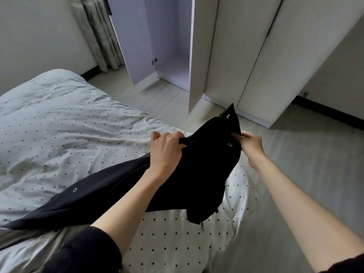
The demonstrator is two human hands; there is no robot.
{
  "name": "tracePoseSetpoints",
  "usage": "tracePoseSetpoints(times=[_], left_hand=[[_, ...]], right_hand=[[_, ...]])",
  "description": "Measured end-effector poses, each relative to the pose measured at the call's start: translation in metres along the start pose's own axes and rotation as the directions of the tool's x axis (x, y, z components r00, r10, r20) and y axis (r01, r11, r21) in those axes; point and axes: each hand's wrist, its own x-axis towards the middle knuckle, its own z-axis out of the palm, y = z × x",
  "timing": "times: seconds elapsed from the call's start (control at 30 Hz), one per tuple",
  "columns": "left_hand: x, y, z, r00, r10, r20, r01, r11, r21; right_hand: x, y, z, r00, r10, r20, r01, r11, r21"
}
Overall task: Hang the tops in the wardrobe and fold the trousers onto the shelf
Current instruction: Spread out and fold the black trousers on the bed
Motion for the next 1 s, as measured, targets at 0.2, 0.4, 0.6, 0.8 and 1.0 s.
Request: tracePoseSetpoints(times=[0.2,0.4,0.6,0.8,1.0], left_hand=[[0.034,0.001,0.068,0.959,-0.153,0.240,0.126,0.984,0.125],[-0.027,-0.034,0.122,0.695,-0.352,0.627,0.105,0.912,0.396],[-0.099,-0.069,0.135,0.592,-0.426,0.684,0.002,0.850,0.528],[-0.097,-0.121,0.125,0.708,-0.468,0.528,0.058,0.784,0.618],[-0.078,-0.134,0.109,0.771,-0.413,0.485,0.059,0.805,0.591]], right_hand=[[0.069,0.019,-0.005,0.989,0.016,0.146,-0.004,0.996,-0.084],[0.066,0.097,0.018,0.898,0.304,0.319,-0.123,0.868,-0.482],[0.014,0.160,0.047,0.728,0.551,0.409,-0.173,0.724,-0.668],[0.006,0.177,0.061,0.718,0.544,0.433,-0.437,0.837,-0.329],[0.016,0.142,0.058,0.874,0.311,0.374,-0.313,0.948,-0.057]])
